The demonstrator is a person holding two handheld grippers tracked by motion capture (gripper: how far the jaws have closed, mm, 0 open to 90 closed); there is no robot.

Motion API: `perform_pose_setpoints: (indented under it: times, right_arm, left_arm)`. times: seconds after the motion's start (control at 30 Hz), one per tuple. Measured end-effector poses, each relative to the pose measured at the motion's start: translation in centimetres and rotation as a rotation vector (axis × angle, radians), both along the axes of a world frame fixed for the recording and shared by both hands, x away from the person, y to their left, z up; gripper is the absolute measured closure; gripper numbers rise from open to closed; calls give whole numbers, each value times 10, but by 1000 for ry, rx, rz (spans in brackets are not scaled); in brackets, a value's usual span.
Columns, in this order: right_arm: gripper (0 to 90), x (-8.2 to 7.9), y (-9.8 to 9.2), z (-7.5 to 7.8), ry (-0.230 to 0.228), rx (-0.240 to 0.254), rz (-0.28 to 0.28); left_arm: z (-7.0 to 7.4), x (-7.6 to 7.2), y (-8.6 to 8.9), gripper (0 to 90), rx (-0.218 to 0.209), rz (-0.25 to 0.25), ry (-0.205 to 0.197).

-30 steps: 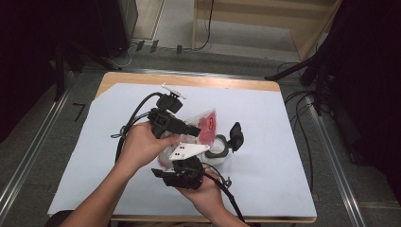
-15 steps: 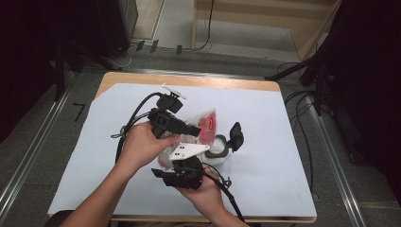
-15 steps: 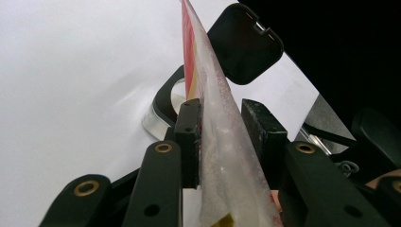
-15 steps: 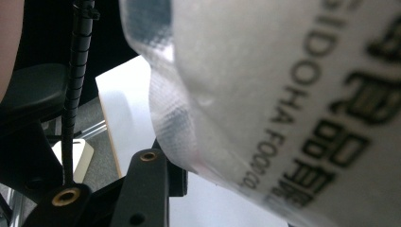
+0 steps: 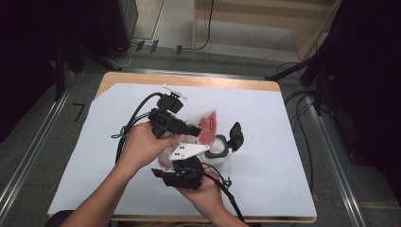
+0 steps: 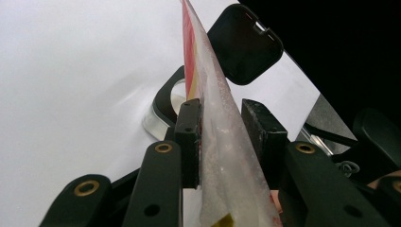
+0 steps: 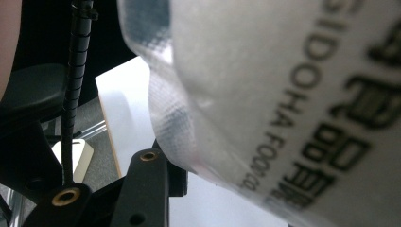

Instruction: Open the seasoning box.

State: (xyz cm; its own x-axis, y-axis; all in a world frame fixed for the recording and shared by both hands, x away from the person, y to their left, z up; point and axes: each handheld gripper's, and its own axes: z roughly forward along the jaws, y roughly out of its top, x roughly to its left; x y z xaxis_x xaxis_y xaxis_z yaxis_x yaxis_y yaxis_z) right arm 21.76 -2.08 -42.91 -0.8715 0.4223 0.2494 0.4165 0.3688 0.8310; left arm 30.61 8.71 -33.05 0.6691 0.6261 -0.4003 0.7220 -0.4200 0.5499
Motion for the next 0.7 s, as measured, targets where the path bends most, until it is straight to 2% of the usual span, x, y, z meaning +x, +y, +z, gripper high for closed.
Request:
perform_pose_setpoints:
  times: [0.23, 0.5, 0.7]
  right_arm:
    - [626, 0, 0, 0, 0, 2, -1]
    - [637, -1, 0, 2, -1, 6, -5]
    - [638, 0, 0, 2, 1, 11, -8]
  left_arm:
    - [0, 0, 0, 698, 0, -1, -1]
    - [2, -1, 0, 692, -21, 3, -8]
    - [2, -1, 0, 686, -14, 0, -10]
